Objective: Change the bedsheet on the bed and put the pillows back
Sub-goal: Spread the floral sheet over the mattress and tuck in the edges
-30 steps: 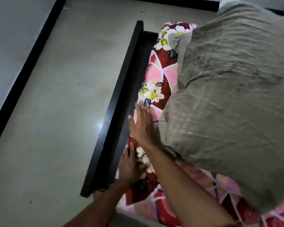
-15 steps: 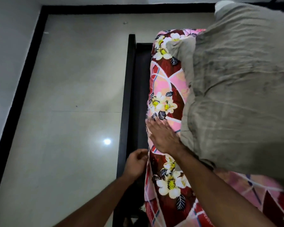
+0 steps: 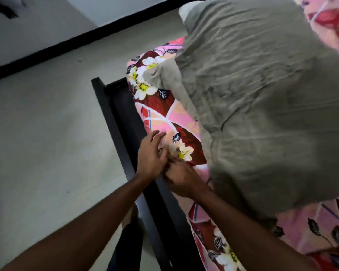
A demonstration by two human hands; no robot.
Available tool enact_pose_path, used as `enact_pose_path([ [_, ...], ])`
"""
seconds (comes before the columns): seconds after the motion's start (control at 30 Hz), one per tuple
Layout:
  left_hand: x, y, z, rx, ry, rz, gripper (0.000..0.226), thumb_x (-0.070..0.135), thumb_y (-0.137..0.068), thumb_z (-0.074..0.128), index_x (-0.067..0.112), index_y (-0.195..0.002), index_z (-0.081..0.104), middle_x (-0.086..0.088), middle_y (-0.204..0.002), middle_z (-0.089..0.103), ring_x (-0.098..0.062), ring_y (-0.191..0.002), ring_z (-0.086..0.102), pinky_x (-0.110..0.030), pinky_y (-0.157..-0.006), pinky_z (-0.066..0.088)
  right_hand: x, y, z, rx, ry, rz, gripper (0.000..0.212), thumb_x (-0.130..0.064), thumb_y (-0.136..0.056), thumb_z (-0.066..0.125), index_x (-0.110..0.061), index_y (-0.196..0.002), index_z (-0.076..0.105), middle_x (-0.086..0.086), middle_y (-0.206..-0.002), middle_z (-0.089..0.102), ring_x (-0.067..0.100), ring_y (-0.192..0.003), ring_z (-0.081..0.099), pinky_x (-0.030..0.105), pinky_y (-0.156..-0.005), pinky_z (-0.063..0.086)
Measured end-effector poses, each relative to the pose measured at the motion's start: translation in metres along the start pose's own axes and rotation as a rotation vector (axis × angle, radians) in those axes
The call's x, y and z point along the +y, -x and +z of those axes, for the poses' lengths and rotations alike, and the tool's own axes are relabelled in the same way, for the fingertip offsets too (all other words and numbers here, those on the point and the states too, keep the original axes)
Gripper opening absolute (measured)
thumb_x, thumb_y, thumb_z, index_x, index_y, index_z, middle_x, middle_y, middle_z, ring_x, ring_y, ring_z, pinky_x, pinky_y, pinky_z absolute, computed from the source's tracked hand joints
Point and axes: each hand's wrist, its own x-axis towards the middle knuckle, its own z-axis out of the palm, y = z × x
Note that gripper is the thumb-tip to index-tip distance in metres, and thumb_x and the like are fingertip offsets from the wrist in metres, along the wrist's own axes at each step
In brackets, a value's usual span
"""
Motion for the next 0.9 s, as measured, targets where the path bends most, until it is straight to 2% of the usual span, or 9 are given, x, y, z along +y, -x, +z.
enact_pose_path([
  [0.07, -0.020, -0.050, 0.004, -0.088, -0.137, 0.279, 0.050, 0.035, -0.100, 0.046, 0.016, -0.146, 0.048, -0.009, -0.153, 0.043, -0.027, -0.143, 0.035, -0.041, -0.117, 0.029, 0.010, -0.021, -0.021, 0.151, 0.031, 0.143, 0.025, -0.009, -0.094, 0.053, -0.004, -0.112, 0.070, 0.016, -0.128, 0.065, 0.032, -0.132, 0.052, 0.043, -0.112, 0.039],
  [0.13, -0.040, -0.091, 0.010, -0.190, -0.256, 0.464, 0.054, 0.038, -0.104, 0.036, 0.019, -0.155, 0.034, -0.010, -0.162, 0.029, -0.032, -0.151, 0.021, -0.045, -0.121, 0.023, 0.028, -0.032, -0.021, 0.187, 0.162, 0.340, 0.036, -0.015, -0.097, 0.053, -0.009, -0.132, 0.063, 0.010, -0.147, 0.053, 0.028, -0.139, 0.044, 0.042, -0.117, 0.033],
  [0.27, -0.084, -0.130, 0.007, -0.305, -0.410, 0.542, 0.055, 0.045, -0.105, 0.027, 0.029, -0.157, 0.026, -0.004, -0.166, 0.018, -0.029, -0.153, 0.015, -0.052, -0.118, 0.023, 0.023, -0.054, 0.018, -0.033, 0.397, 0.640, 0.062, -0.041, -0.101, 0.041, -0.017, -0.157, 0.031, 0.008, -0.164, 0.027, 0.034, -0.150, 0.026, 0.055, -0.120, 0.021],
  [0.37, -0.106, -0.149, -0.024, -0.322, -0.398, 0.462, 0.059, 0.045, -0.104, 0.026, 0.023, -0.159, 0.022, -0.003, -0.167, 0.012, -0.028, -0.154, 0.009, -0.047, -0.121, 0.016, 0.002, -0.076, 0.034, -0.141, 0.347, 0.335, 0.058, -0.036, -0.102, 0.042, -0.024, -0.157, 0.031, 0.004, -0.165, 0.027, 0.029, -0.150, 0.028, 0.055, -0.119, 0.022],
  [0.5, -0.110, -0.164, -0.051, -0.497, -0.146, 0.375, 0.061, 0.038, -0.102, 0.030, 0.016, -0.158, 0.021, 0.001, -0.166, 0.007, -0.020, -0.154, 0.003, -0.036, -0.125, 0.008, 0.017, -0.121, 0.016, 0.053, 0.236, 0.453, 0.051, -0.024, -0.103, 0.044, -0.016, -0.154, 0.040, 0.004, -0.161, 0.036, 0.026, -0.149, 0.031, 0.050, -0.116, 0.032],
  [0.63, -0.110, -0.176, -0.074, -0.415, 0.095, 0.214, 0.054, 0.022, -0.101, 0.049, 0.019, -0.153, 0.038, 0.002, -0.162, 0.030, -0.005, -0.144, 0.028, -0.026, -0.119, 0.027, 0.052, -0.168, 0.013, 0.029, 0.279, 0.623, 0.055, -0.034, -0.104, 0.043, -0.018, -0.156, 0.036, 0.003, -0.164, 0.028, 0.025, -0.152, 0.024, 0.046, -0.121, 0.023],
  [0.7, -0.108, -0.192, -0.081, -0.296, 0.153, 0.118, 0.048, 0.019, -0.099, 0.053, 0.018, -0.146, 0.048, 0.000, -0.150, 0.047, -0.008, -0.134, 0.044, -0.033, -0.114, 0.038, 0.061, -0.184, 0.018, -0.034, 0.293, 0.643, 0.060, -0.042, -0.104, 0.040, -0.021, -0.158, 0.029, 0.002, -0.166, 0.021, 0.025, -0.153, 0.021, 0.050, -0.122, 0.020],
  [0.83, -0.103, -0.225, -0.094, -0.181, 0.203, -0.040, 0.047, 0.027, -0.090, 0.050, 0.017, -0.136, 0.055, 0.000, -0.129, 0.059, -0.016, -0.115, 0.057, -0.040, -0.100, 0.049, 0.043, -0.197, 0.034, -0.183, 0.256, 0.308, 0.058, -0.039, -0.103, 0.038, -0.023, -0.158, 0.028, -0.001, -0.166, 0.022, 0.020, -0.153, 0.023, 0.046, -0.122, 0.018],
  [0.9, -0.101, -0.244, -0.102, -0.187, 0.202, -0.035, 0.049, 0.024, -0.088, 0.049, 0.016, -0.136, 0.055, -0.001, -0.127, 0.059, -0.017, -0.114, 0.057, -0.042, -0.100, 0.049, 0.039, -0.208, 0.030, -0.112, 0.164, 0.318, 0.058, -0.033, -0.102, 0.042, -0.023, -0.158, 0.030, -0.003, -0.166, 0.024, 0.017, -0.153, 0.020, 0.039, -0.123, 0.018],
])
